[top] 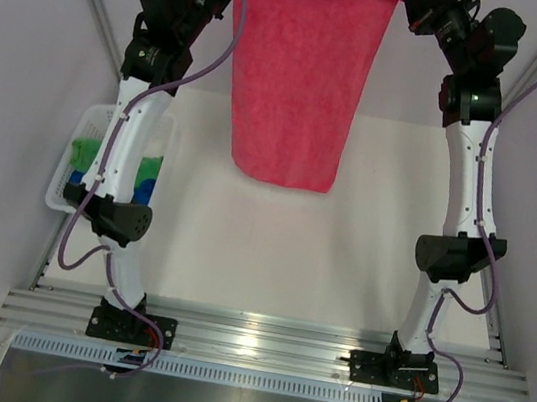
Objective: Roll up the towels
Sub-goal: Flatten the towel
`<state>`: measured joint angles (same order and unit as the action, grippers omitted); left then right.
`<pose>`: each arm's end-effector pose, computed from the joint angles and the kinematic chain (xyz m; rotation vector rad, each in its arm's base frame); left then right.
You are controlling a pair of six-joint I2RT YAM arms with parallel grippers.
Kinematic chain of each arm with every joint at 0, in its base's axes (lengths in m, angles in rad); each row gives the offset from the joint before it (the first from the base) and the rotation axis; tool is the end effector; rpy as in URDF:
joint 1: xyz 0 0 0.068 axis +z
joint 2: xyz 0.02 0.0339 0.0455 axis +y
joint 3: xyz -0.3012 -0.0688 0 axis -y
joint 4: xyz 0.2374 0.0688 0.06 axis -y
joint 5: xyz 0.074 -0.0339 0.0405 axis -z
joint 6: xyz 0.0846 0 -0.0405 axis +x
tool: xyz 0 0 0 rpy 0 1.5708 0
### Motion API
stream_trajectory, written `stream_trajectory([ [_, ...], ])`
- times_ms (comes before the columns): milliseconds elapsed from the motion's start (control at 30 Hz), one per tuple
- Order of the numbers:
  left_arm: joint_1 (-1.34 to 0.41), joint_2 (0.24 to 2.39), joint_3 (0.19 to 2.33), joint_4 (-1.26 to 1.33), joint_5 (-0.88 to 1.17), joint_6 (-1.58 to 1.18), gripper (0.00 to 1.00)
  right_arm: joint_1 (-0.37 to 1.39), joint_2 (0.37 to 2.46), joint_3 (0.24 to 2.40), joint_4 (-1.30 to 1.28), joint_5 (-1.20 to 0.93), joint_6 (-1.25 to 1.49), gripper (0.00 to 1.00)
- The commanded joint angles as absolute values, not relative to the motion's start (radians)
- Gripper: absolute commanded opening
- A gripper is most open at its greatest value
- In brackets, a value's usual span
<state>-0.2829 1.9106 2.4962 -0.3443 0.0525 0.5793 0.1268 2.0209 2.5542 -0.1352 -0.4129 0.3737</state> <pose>0.4203 -0.1268 0.6166 0.5973 1.1917 0.2164 0.4566 0.0924 0.6158 -0.2236 1.2151 0.6784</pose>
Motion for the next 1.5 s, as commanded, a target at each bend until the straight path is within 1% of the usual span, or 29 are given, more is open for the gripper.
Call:
stream_trajectory([
  [0,-0.245,1.977,2.581,-0.278,-0.043,0.618,0.01,0.094,2.120,2.641,-0.032,-0.316,0.402,0.00],
  [100,-0.242,2.035,2.609,-0.236,-0.066,0.638,0.00,0.095,2.164,2.655,0.044,-0.284,0.406,0.00],
  [300,-0.229,2.082,2.640,-0.193,-0.072,0.635,0.01,0.106,2.217,2.703,0.077,-0.255,0.393,0.00],
  [567,-0.209,2.079,2.686,-0.170,-0.064,0.655,0.01,0.124,2.178,2.737,0.080,-0.161,0.262,0.00],
  [667,-0.207,2.051,2.680,-0.178,-0.055,0.652,0.01,0.123,2.157,2.735,0.072,-0.153,0.206,0.00],
  [733,-0.207,2.033,2.634,-0.190,-0.035,0.647,0.01,0.124,2.120,2.708,0.035,-0.170,0.157,0.00],
  [767,-0.207,2.005,2.613,-0.204,-0.025,0.643,0.01,0.123,2.100,2.638,0.003,-0.182,0.123,0.00],
  [867,-0.207,1.927,2.412,-0.282,0.044,0.647,0.01,0.127,1.976,2.443,0.003,-0.250,0.091,0.00],
  [900,-0.207,1.899,2.364,-0.300,0.052,0.647,0.01,0.132,1.936,2.286,0.005,-0.264,0.062,0.00],
  [933,-0.207,1.872,2.271,-0.308,0.060,0.647,0.01,0.140,1.852,2.202,0.003,-0.273,0.043,0.00],
  [967,-0.204,1.799,2.156,-0.313,0.064,0.644,0.01,0.156,1.807,2.119,0.003,-0.272,0.034,0.00],
  [1000,-0.199,1.758,2.099,-0.317,0.081,0.643,0.01,0.166,1.761,2.032,0.009,-0.272,0.028,0.00],
  [1033,-0.196,1.718,2.045,-0.336,0.109,0.641,0.01,0.175,1.664,1.856,0.015,-0.272,0.023,0.00],
  [1067,-0.190,1.682,1.913,-0.350,0.118,0.640,0.01,0.187,1.610,1.770,0.015,-0.275,0.017,0.00],
  [1100,-0.186,1.608,1.875,-0.369,0.126,0.640,0.01,0.211,1.554,1.682,0.012,-0.264,0.011,0.00],
  [1133,-0.183,1.568,1.805,-0.423,0.155,0.644,0.01,0.225,1.434,1.510,0.020,-0.247,0.014,0.00],
  [1200,-0.178,1.444,1.691,-0.468,0.181,0.661,0.01,0.265,1.311,1.351,0.029,-0.213,0.041,0.00],
  [1233,-0.178,1.407,1.624,-0.545,0.204,0.667,0.01,0.281,1.252,1.215,0.015,-0.204,0.061,0.00],
  [1267,-0.181,1.372,1.561,-0.599,0.268,0.692,0.01,0.299,1.138,1.157,0.002,-0.161,0.069,0.00],
  [1300,-0.181,1.336,1.489,-0.641,0.297,0.696,0.01,0.343,1.084,1.103,-0.047,-0.141,0.083,0.00],
  [1333,-0.183,1.268,1.448,-0.697,0.348,0.704,0.01,0.363,0.984,1.006,-0.108,-0.126,0.118,0.00],
  [1367,-0.184,1.234,1.314,-0.724,0.365,0.715,0.01,0.382,0.936,0.958,-0.141,-0.117,0.145,0.00],
  [1433,-0.190,1.140,1.223,-0.765,0.380,0.730,0.01,0.437,0.843,0.876,-0.255,-0.123,0.236,0.00],
  [1467,-0.193,1.114,1.183,-0.806,0.396,0.732,0.01,0.458,0.748,0.801,-0.285,-0.141,0.317,0.00],
])
